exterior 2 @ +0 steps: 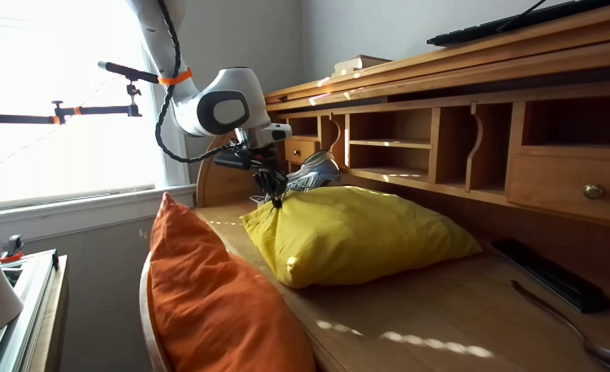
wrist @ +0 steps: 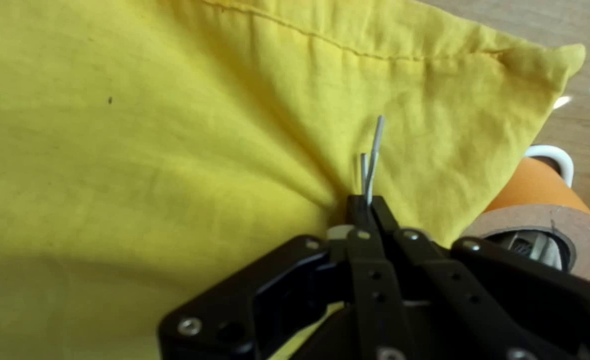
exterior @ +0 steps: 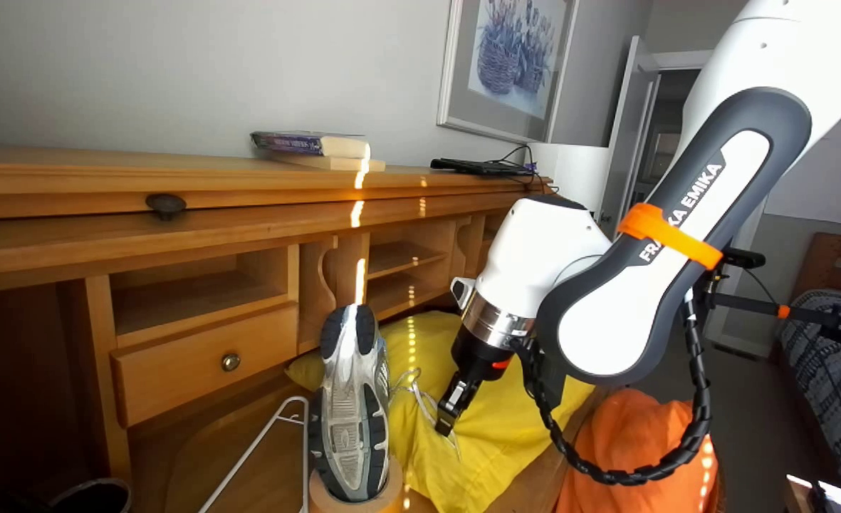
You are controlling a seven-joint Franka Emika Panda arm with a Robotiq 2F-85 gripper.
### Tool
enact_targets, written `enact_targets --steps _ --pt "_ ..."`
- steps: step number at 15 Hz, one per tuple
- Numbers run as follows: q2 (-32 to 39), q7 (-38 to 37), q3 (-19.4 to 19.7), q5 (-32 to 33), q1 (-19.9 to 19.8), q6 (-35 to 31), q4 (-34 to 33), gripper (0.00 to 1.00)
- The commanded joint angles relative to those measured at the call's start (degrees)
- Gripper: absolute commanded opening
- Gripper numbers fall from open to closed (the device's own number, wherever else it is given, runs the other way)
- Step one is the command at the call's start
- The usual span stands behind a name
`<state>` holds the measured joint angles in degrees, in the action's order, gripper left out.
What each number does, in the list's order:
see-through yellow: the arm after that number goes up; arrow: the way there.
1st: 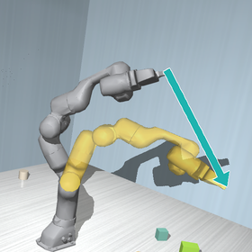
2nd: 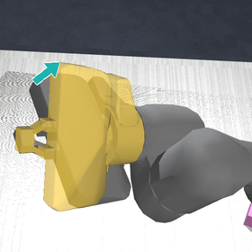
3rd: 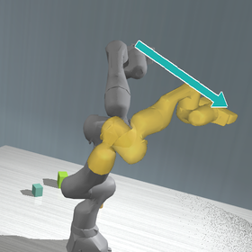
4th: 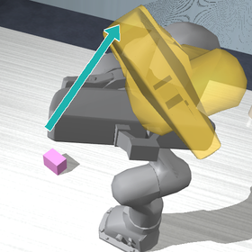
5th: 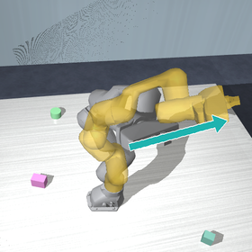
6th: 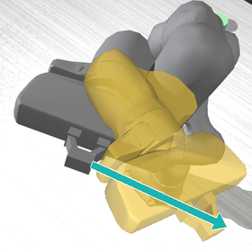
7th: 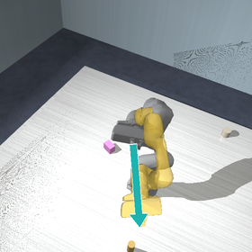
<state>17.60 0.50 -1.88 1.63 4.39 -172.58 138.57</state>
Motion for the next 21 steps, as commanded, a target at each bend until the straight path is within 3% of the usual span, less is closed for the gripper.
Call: enact_targets --steps 1,13,21 --pt "-1.2 0.5 -1.2 -0.8 -1.2 2.3 0.3 0.01" --pt "-3.3 2.1 -4.7 -3.4 -3.4 6.1 0.9 0.01" --pt "-5.9 2.9 -4.9 -5.2 -3.7 6.8 1.1 0.01"
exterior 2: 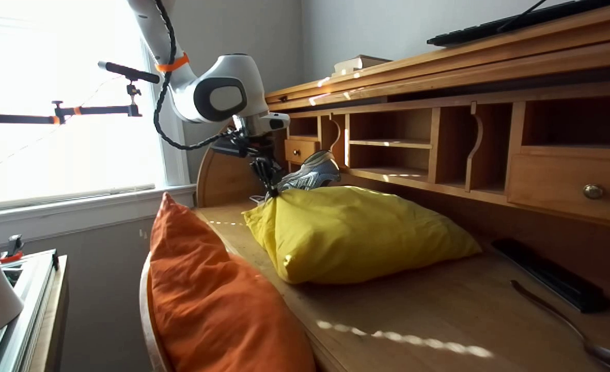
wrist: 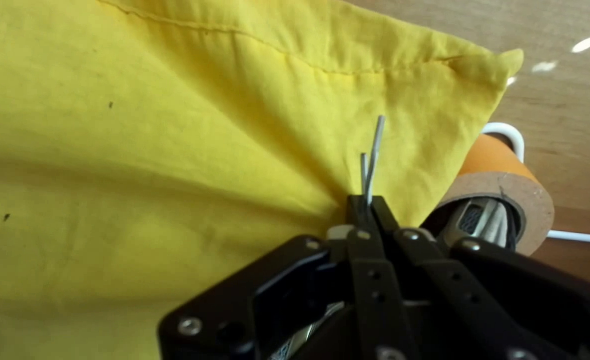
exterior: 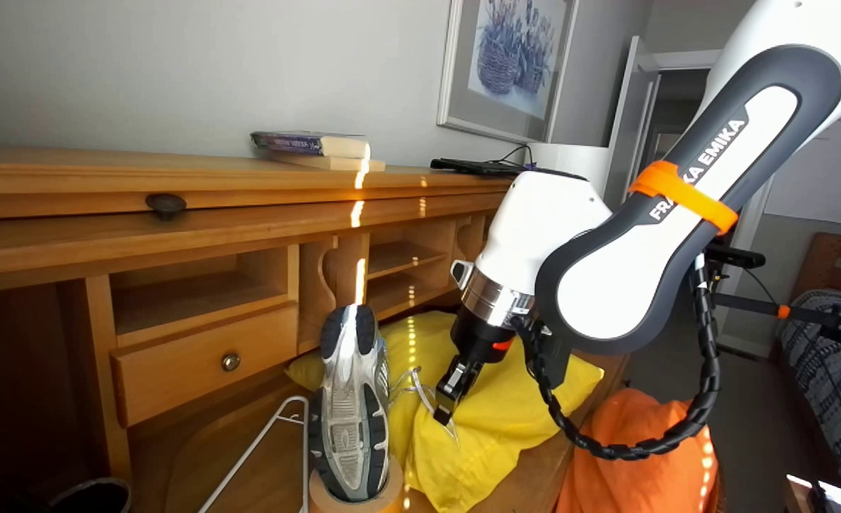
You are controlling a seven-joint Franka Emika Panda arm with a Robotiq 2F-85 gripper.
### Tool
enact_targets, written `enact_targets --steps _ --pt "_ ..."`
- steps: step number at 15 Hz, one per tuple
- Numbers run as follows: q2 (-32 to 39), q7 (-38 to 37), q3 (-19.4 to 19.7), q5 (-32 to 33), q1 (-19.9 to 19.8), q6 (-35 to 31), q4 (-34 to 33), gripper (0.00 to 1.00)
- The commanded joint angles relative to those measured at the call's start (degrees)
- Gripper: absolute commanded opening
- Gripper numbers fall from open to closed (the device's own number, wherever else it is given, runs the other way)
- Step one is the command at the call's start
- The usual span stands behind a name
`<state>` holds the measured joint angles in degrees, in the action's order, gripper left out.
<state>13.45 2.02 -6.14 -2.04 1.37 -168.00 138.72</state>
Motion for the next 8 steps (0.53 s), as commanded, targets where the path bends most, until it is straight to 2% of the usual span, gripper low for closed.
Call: enact_targets --steps 1,8 --pt "-1.7 1.6 -0.6 -1.6 -0.7 2.6 0.8 0.01" --pt "-1.0 2.0 0.1 -1.4 -0.7 5.5 1.0 0.01"
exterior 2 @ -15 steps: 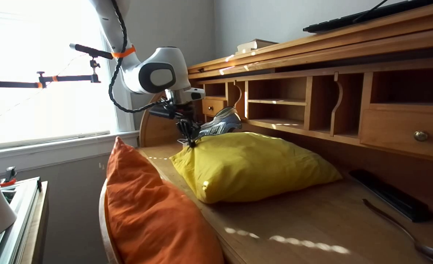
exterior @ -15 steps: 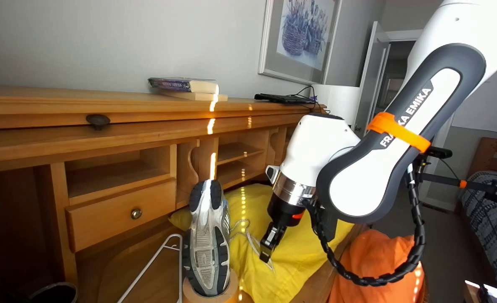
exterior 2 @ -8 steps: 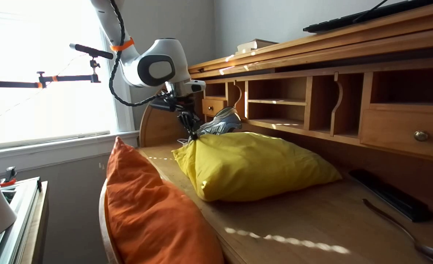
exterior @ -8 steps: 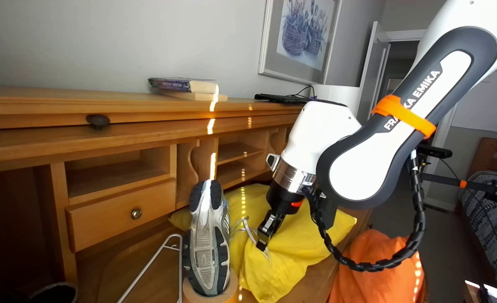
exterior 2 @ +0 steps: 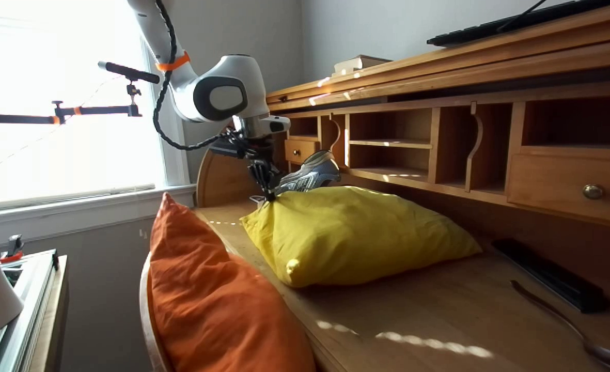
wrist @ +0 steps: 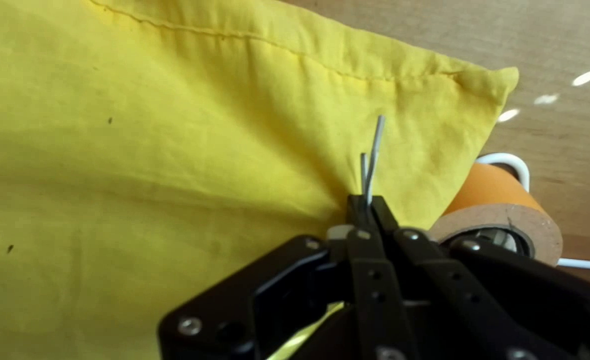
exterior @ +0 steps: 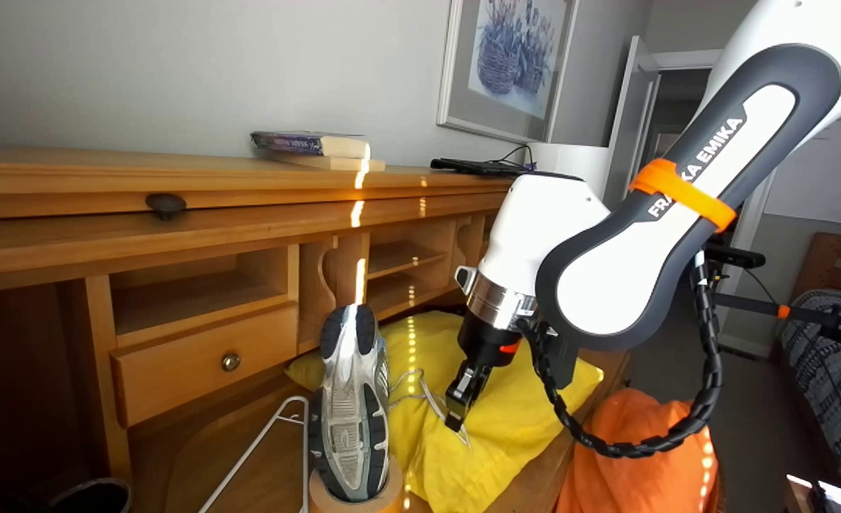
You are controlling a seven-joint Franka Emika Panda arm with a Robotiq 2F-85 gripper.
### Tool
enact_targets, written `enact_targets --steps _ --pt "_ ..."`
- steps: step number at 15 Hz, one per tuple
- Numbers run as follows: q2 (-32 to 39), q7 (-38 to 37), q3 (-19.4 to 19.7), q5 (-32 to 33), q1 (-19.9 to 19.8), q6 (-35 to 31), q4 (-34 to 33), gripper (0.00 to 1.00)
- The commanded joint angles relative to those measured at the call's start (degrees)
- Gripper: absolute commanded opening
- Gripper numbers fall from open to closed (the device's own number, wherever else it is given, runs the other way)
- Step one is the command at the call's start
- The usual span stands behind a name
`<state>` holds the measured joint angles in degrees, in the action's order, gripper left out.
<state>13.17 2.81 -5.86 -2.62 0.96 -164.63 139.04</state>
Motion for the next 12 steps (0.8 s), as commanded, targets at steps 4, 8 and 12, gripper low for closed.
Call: enact_targets --steps 4,8,12 --pt "-2.1 2.4 -0.9 -1.9 -0.5 2.4 1.1 0.01" --pt "-4.0 3.1 -1.3 -2.8 -0.5 2.3 1.5 0.01" --pt "-6.1 3.4 -1.0 -3.2 -0.3 2.4 1.7 0.01"
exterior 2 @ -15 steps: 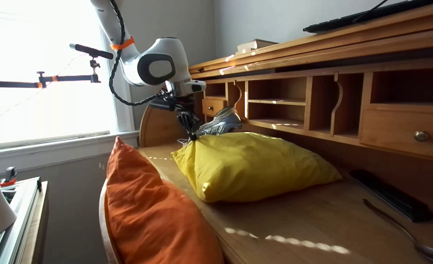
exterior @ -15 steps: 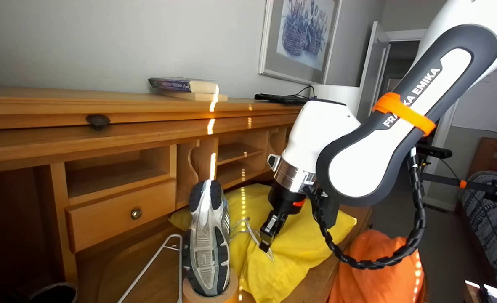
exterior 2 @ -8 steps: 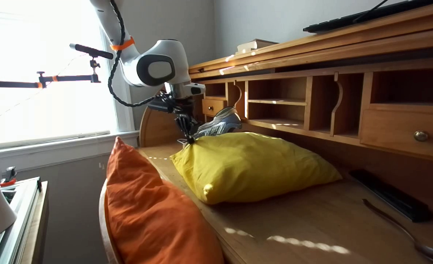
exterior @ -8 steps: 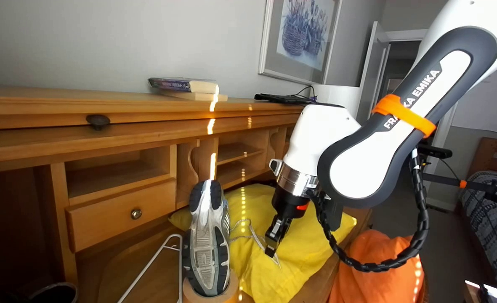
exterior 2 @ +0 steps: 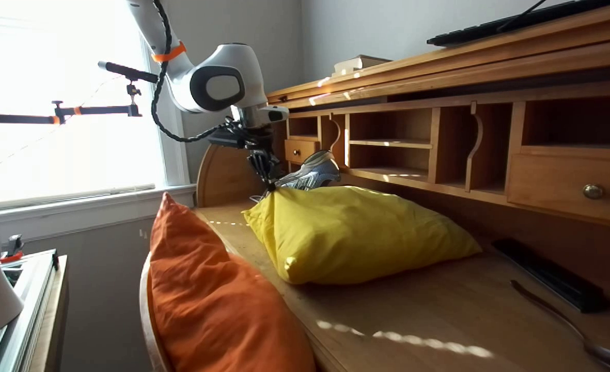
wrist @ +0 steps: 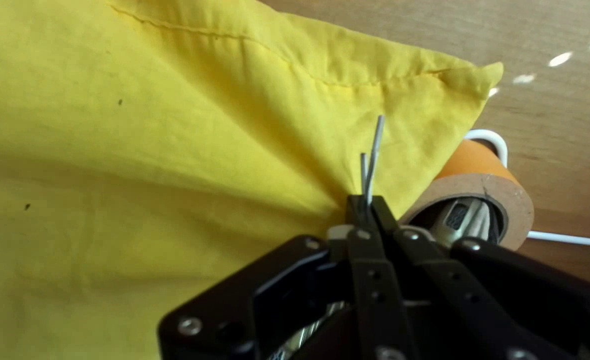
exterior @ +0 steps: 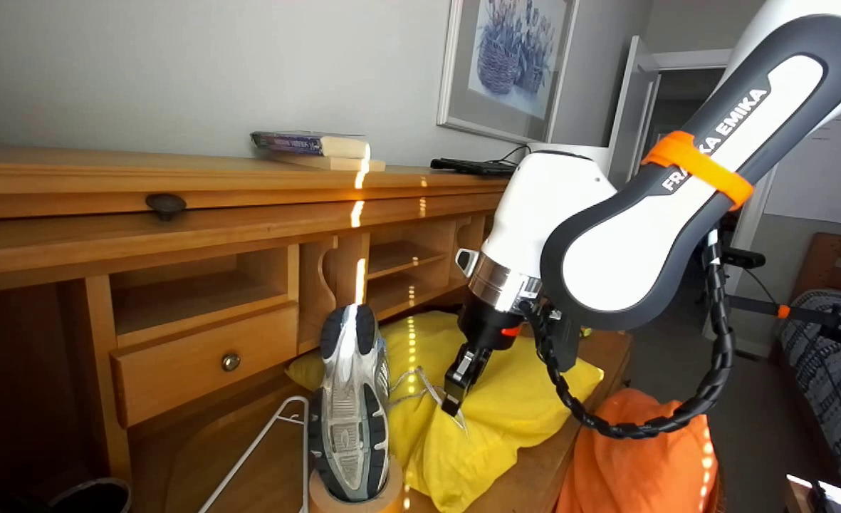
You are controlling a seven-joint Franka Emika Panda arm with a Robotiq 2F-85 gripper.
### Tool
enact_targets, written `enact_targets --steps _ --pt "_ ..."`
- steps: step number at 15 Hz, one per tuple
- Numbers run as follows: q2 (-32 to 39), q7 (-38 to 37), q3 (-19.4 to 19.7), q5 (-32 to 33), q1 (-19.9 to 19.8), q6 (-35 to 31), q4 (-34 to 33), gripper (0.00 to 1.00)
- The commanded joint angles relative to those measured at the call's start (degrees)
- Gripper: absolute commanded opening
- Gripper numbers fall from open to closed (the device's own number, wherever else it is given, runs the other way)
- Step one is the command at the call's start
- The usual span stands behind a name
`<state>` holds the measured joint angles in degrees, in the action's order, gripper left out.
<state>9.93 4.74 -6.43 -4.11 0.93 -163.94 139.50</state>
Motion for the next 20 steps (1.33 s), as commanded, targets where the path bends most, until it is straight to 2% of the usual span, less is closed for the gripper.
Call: enact_targets --steps 1,12,14,15,16,18,19,20 --pt "-3.2 1.6 -0.4 -2.0 -0.3 1.8 1.2 0.01" --pt "-4.5 2.8 0.1 -3.6 -0.1 3.2 1.9 0.01" --pt "-4.1 2.6 0.4 -3.1 0.0 4.4 2.4 0.26" --pt "-4.0 2.4 0.5 -2.9 0.0 5.1 2.7 0.35" --pt "-3.9 2.4 0.6 -2.8 0.0 5.5 3.0 0.39" --pt "-3.7 2.2 1.0 -2.5 0.0 6.4 3.5 0.37" --pt "-3.6 2.1 1.2 -2.3 0.0 6.6 3.7 0.30" --pt "-3.5 2.1 1.3 -2.2 -0.1 6.7 3.7 0.28"
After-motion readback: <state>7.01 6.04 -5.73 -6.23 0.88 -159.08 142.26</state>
